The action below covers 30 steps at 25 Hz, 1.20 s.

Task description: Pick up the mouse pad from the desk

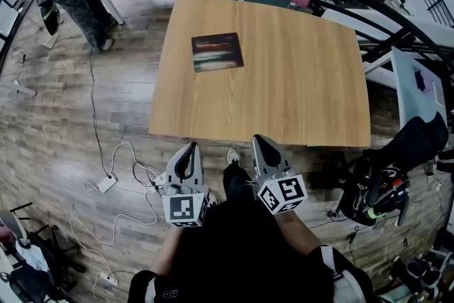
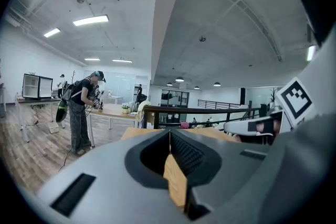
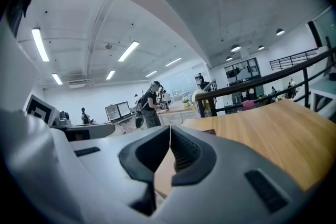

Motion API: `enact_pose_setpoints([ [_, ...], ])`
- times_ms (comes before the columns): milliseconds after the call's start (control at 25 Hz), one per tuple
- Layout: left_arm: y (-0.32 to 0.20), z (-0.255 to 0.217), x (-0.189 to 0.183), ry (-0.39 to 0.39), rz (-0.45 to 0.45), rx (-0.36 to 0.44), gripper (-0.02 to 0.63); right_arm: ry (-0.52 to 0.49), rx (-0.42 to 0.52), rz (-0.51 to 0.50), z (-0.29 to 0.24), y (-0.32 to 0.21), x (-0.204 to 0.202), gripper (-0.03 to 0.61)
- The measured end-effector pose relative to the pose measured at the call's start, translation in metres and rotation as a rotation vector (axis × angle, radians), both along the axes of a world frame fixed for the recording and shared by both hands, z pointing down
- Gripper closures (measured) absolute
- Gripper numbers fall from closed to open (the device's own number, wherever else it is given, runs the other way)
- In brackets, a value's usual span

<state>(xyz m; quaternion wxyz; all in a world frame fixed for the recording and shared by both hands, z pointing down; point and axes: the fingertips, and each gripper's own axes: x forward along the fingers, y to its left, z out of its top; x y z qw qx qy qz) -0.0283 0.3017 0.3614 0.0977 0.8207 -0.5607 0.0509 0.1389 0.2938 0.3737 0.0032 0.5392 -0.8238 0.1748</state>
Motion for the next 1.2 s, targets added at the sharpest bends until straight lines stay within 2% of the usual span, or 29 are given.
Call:
enact_pose_setpoints([
  [400,-0.081,0.002,0.030,-0.051,-0.050,-0.021,0.591,-0.027,-0.013,-0.057,0.009,-0.082,0.033,0.548],
  [600,-0.113,0.005,0.035,-0.053,-0.079,-0.030,0.591,-0.037,-0.028,-0.075,0.016,-0.117,0.044,0.548],
  [960,-0.165,0.010,0.019,-0.031,-0.136,-0.042,0.591,-0.022,-0.061,-0.097,0.030,-0.172,0.039,0.548],
  [1200,-0.212,0.027,-0.010,-0.009,-0.116,-0.068,0.591,0.004,-0.066,-0.070,0.030,-0.208,0.013,0.548],
])
